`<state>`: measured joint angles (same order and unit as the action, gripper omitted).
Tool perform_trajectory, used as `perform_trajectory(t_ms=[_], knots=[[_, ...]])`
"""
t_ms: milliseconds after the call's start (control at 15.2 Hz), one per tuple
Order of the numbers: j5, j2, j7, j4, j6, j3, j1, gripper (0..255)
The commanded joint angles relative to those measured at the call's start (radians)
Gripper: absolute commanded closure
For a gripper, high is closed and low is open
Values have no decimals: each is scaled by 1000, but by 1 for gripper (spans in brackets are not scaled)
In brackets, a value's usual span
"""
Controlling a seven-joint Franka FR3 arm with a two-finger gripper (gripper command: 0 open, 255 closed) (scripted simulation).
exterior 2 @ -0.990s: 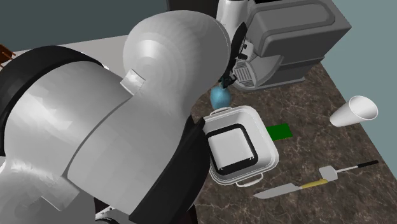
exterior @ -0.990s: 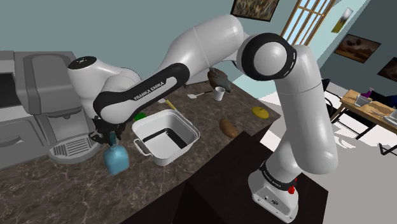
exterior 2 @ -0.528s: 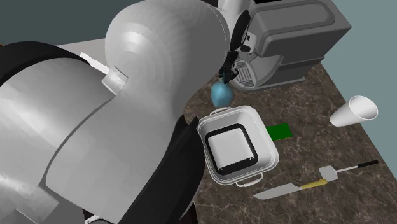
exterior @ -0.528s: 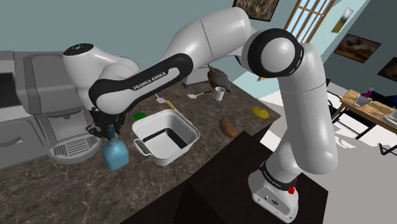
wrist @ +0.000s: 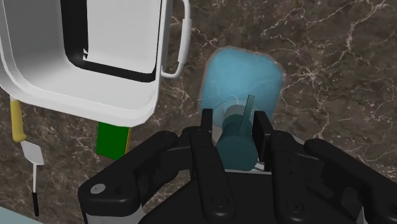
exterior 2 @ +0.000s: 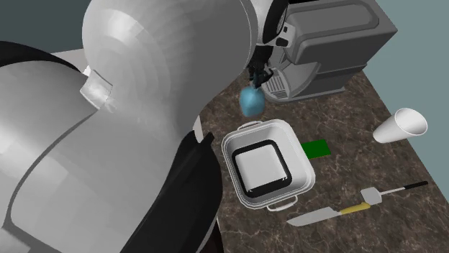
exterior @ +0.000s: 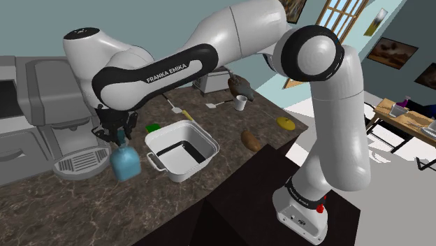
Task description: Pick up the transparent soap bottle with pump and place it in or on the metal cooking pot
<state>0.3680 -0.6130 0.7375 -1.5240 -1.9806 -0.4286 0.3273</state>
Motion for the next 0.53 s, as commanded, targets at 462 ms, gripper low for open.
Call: perform_trajectory(t_ms=[462], knots=[[-25,48,-21,48,91,-14,-3,255]])
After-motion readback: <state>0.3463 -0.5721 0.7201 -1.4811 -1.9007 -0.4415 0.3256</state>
